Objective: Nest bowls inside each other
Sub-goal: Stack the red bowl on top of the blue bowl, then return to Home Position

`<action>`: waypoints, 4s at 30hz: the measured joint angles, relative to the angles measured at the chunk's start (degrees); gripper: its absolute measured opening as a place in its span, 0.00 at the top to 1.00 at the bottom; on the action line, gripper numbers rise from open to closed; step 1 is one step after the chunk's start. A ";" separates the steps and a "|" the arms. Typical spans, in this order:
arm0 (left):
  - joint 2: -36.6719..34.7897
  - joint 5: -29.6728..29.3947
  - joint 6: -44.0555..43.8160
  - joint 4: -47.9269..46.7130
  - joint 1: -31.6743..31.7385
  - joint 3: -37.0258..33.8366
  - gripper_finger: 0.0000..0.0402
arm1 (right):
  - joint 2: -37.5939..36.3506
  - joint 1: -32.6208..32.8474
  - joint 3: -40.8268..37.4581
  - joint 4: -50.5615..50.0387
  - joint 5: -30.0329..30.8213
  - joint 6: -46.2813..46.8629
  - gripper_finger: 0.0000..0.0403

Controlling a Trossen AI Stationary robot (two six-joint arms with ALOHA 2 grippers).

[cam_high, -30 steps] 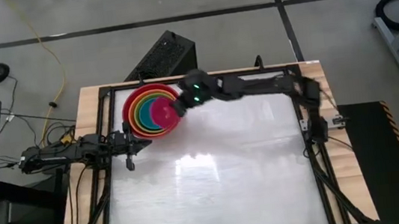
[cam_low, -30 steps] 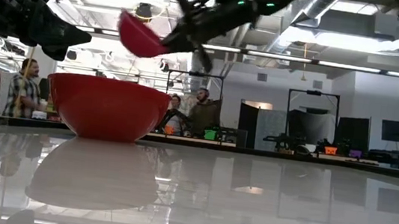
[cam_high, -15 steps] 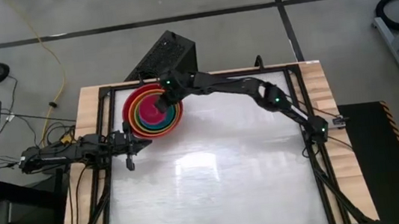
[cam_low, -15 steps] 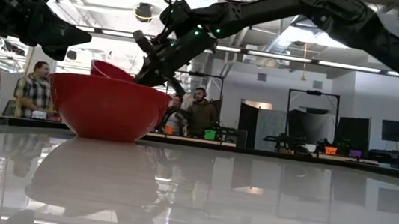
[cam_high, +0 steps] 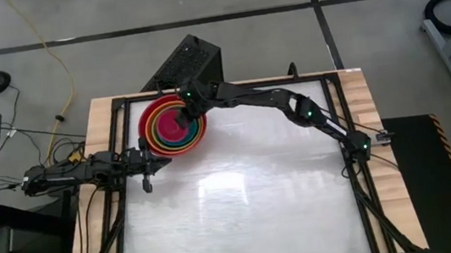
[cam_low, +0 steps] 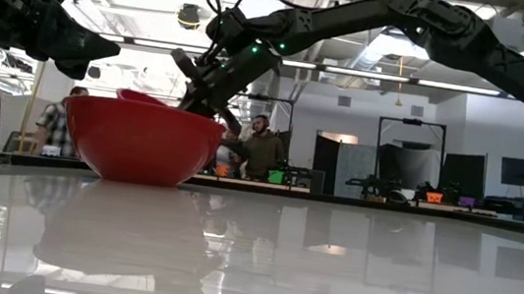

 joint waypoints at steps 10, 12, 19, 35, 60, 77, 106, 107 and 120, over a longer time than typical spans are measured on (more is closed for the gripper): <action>-0.01 0.01 0.02 0.00 0.00 0.00 1.00 | -0.02 -0.02 0.00 -1.85 0.00 -0.86 0.95; -0.01 0.01 0.00 0.01 0.02 -0.01 1.00 | -0.02 -0.02 0.00 -2.05 0.00 -0.86 0.95; -0.01 0.01 0.00 0.00 0.02 0.00 1.00 | -0.02 -0.02 0.00 -2.04 0.00 -0.86 0.94; -0.01 0.01 0.02 0.00 0.00 -0.02 1.00 | -0.14 -0.02 0.20 -2.01 0.10 -0.64 0.87; 0.01 0.03 0.01 0.02 0.02 0.00 1.00 | -4.45 -1.31 0.27 -4.19 1.52 -3.40 0.44; -0.01 0.03 0.00 0.00 0.00 -0.01 1.00 | -11.66 5.18 0.26 -14.49 -2.59 -13.30 0.96; 0.00 0.03 0.01 0.02 0.01 -0.01 1.00 | -26.18 23.64 -8.62 -38.04 18.27 -18.04 0.98; -0.01 0.03 0.02 0.00 0.00 0.00 1.00 | -27.53 23.92 -11.11 -36.55 18.27 -17.53 0.98; 0.01 0.03 0.01 0.02 0.00 0.00 1.00 | -59.08 25.19 -56.87 -1.39 19.76 -11.00 0.97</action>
